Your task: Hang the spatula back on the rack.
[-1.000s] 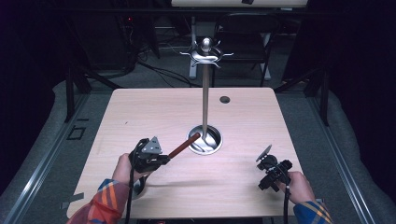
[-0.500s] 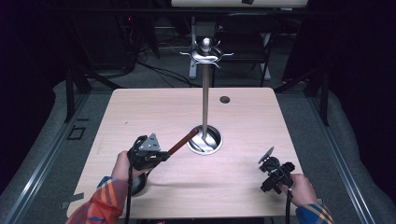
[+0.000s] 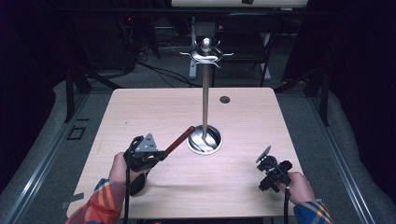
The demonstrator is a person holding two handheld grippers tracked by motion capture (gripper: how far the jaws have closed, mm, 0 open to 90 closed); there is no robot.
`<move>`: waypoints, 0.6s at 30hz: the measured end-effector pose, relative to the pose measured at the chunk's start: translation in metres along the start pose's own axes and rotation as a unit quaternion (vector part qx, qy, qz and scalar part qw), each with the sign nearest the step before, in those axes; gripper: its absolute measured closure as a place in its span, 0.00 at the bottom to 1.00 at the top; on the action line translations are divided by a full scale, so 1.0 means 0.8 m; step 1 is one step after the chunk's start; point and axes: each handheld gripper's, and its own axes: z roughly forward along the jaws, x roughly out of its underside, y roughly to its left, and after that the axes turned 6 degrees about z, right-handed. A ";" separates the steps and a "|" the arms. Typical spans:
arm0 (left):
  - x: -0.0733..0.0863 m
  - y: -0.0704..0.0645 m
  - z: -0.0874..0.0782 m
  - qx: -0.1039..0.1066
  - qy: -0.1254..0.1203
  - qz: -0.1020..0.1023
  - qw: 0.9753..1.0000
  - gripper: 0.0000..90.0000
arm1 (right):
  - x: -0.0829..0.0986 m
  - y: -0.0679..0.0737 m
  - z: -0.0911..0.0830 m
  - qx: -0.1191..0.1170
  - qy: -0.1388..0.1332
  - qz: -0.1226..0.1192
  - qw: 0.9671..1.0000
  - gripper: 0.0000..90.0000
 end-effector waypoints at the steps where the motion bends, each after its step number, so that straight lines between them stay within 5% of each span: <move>1: -0.001 0.000 -0.001 -0.001 -0.003 0.002 1.000 0.94 | -0.001 0.000 -0.001 0.003 0.004 -0.005 1.000 0.17; 11: -0.010 0.000 -0.021 -0.016 -0.044 -0.014 0.999 0.94 | -0.002 0.002 -0.001 0.001 0.008 -0.008 1.000 0.17; 18: -0.020 -0.001 -0.039 -0.016 -0.097 -0.039 0.994 0.94 | -0.001 0.002 0.000 0.002 0.011 -0.008 1.000 0.17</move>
